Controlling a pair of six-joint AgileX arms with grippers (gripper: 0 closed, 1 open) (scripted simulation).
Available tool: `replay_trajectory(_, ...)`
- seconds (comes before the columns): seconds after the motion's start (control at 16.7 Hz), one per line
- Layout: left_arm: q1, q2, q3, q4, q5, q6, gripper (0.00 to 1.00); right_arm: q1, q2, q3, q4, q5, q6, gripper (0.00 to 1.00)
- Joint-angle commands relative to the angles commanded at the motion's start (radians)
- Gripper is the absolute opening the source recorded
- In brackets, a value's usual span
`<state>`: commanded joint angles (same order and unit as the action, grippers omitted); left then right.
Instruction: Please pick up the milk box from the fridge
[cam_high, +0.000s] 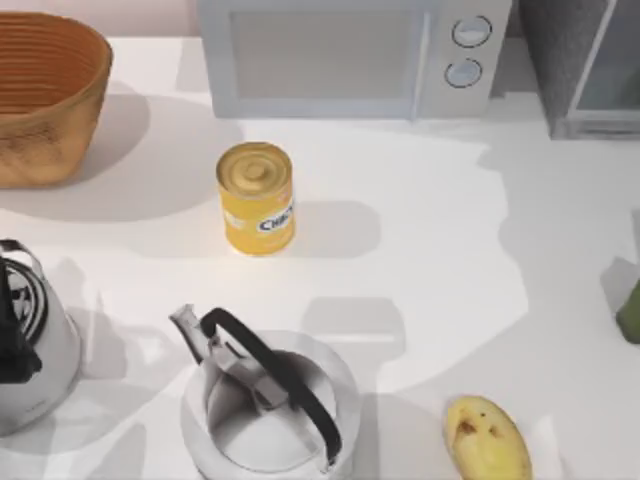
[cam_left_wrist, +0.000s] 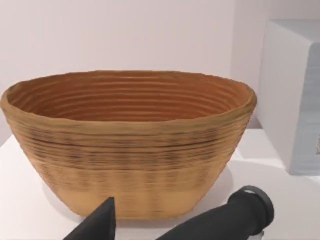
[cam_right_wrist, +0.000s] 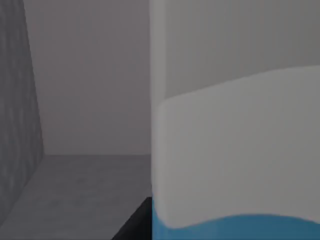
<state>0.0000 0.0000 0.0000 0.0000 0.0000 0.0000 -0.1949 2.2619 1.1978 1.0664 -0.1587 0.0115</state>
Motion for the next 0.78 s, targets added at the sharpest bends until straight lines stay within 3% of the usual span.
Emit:
replay_trajectory(0.48,0.000,0.000,0.000,0.000,0.000,0.000,1.00,-0.003,-0.004,0.000,-0.003,0.000,0.001,0.00)
replay_trajectory(0.78,0.000,0.000,0.000,0.000,0.000,0.000,1.00,-0.003,-0.077,0.012,-0.104,-0.001,0.003,0.00)
